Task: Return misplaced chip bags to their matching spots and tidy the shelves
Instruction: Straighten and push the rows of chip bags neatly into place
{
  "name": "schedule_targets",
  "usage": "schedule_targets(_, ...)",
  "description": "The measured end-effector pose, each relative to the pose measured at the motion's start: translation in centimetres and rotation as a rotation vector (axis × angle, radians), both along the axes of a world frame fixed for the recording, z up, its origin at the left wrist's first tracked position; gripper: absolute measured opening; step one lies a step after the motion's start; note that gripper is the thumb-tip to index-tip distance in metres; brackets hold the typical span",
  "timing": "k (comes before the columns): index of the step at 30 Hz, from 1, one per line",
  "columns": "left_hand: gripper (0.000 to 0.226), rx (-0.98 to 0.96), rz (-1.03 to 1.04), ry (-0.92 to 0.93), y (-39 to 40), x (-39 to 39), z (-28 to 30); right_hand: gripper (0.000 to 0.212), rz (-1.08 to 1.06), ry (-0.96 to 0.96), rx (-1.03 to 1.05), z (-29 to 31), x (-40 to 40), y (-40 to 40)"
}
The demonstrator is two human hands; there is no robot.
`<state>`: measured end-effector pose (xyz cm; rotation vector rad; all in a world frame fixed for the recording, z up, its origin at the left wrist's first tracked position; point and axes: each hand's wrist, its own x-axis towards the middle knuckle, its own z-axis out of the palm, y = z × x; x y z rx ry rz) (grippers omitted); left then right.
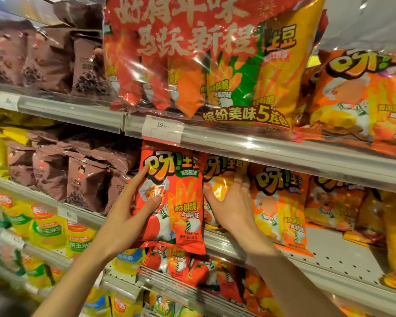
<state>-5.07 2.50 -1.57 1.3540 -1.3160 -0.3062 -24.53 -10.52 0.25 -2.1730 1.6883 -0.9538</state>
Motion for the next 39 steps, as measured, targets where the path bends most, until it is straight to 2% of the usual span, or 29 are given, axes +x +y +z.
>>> schedule_targets(7,0.064,0.015,-0.011,0.026,0.0,1.0,-0.2,0.096,-0.028,0.005,-0.058,1.3,0.1,0.1)
schedule_targets(15,0.073,0.008,-0.023,0.031,-0.1,1.6,0.0,0.071,-0.073,0.044,-0.074,2.7,-0.9,0.8)
schedule_targets(20,0.073,0.006,-0.017,0.031,-0.3,1.9,-0.2,0.076,-0.105,0.018,-0.087,2.8,-2.1,1.6)
schedule_targets(26,0.07,0.001,-0.017,0.031,-0.5,1.9,-0.3,0.072,-0.092,-0.056,-0.044,3.9,-4.4,1.3)
schedule_targets(32,0.065,-0.003,-0.024,0.016,-1.1,-0.2,-0.6,0.088,0.004,-0.139,-0.066,2.8,-7.6,2.4)
schedule_targets(39,0.065,-0.013,-0.062,-0.059,-2.8,-2.9,-0.2,0.091,0.0,-0.203,-0.109,2.4,-12.5,3.6)
